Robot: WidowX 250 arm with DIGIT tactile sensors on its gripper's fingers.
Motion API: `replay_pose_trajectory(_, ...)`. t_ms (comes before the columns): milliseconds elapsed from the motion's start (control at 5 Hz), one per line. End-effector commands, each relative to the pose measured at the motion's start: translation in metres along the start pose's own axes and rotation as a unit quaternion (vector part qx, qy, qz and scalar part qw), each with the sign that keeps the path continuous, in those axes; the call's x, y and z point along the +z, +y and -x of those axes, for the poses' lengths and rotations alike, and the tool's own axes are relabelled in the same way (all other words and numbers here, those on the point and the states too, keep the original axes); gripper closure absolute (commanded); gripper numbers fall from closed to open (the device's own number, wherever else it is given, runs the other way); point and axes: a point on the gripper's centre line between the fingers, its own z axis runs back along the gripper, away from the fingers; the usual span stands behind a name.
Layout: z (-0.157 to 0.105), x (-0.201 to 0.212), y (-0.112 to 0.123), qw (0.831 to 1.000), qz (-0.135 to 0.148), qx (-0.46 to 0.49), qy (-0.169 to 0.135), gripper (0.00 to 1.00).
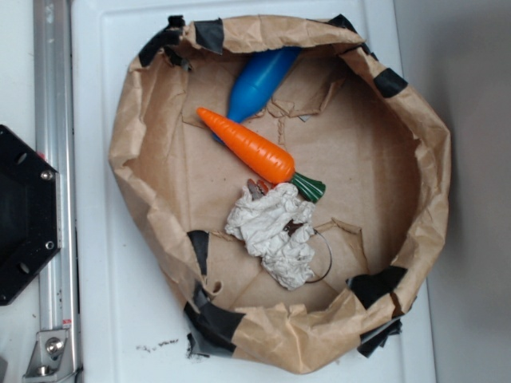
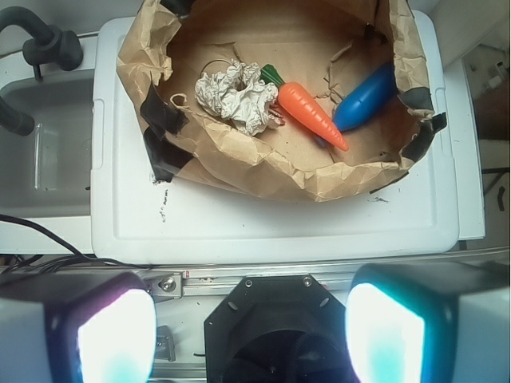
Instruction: Grab the white paper.
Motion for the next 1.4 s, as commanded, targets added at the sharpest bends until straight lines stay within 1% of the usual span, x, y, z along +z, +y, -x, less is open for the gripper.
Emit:
replay_pose_trajectory(0, 0.000, 0.000, 0.000, 1.000, 0.000, 0.000, 0.000, 0.00)
replay_pose_trajectory(200, -0.042, -0.047, 0.028, 0.992, 0.036, 0.102, -0.058, 0.00)
replay_pose_trajectory(400, -0.074, -0.067, 0.026, 0.983, 0.050, 0.169, -0.054, 0.00)
replay_pose_trajectory(600, -0.099, -0.109, 0.020, 0.976, 0.066, 0.206, -0.036, 0.00)
replay_pose_trajectory(800, -0.103, -0.157, 0.007, 0.978, 0.054, 0.199, 0.004, 0.00)
replay_pose_trajectory(1000, -0.104, -0.188, -0.004, 0.986, 0.052, 0.159, 0.019, 0.00)
replay_pose_trajectory(1200, -0.117, -0.216, -0.005, 0.991, 0.039, 0.131, 0.015, 0.00)
